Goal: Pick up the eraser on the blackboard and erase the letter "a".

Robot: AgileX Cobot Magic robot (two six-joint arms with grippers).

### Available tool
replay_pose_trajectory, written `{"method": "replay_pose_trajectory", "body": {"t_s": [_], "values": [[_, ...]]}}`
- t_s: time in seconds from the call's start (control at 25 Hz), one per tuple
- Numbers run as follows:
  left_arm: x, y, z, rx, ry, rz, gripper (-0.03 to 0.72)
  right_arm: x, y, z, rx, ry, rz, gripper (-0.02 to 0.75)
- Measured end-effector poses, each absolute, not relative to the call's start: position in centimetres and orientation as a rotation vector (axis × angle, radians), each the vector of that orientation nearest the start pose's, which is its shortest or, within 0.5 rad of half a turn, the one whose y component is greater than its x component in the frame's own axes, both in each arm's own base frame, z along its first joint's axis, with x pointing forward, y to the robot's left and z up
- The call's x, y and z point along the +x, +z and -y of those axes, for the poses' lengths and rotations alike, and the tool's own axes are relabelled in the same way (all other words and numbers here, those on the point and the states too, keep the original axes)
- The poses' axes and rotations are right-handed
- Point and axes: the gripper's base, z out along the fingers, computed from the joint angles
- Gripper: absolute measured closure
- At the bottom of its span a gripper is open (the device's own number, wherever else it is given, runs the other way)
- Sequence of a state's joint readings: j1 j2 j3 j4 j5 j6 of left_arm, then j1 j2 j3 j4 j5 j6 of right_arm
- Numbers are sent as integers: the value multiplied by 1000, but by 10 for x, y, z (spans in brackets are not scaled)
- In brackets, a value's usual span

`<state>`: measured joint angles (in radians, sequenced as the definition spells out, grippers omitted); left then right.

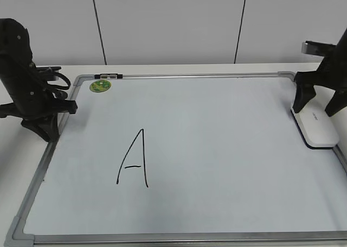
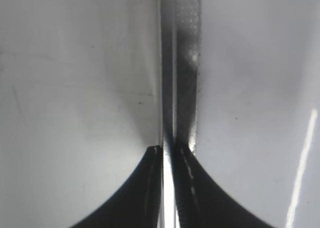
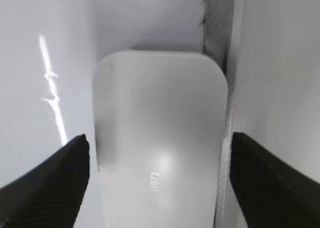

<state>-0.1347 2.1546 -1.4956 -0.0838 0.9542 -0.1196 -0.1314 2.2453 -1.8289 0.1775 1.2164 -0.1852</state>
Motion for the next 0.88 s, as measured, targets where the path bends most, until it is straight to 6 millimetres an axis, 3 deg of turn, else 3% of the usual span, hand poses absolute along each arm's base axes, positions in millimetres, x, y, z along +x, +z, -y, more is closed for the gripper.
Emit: {"method": "replay_pose_trajectory", "body": {"t_s": [0.36,0.48,0.68,0.76,0.88], "values": [[412,132,61,-32,-92,-3119,594,449,203,46,30,198,-3008,85],[412,135,59,-6,-49,-3150,470,448,210,46,36,198,-2995,85],[415,160,53,-1,45,-3096,116,445,223,44,40,210,-2962,86],[414,175,50,-15,92,-3063,44,443,232,43,43,218,-2945,88],[410,199,47,-21,123,-3026,11,440,244,42,44,228,-2917,97]]}}
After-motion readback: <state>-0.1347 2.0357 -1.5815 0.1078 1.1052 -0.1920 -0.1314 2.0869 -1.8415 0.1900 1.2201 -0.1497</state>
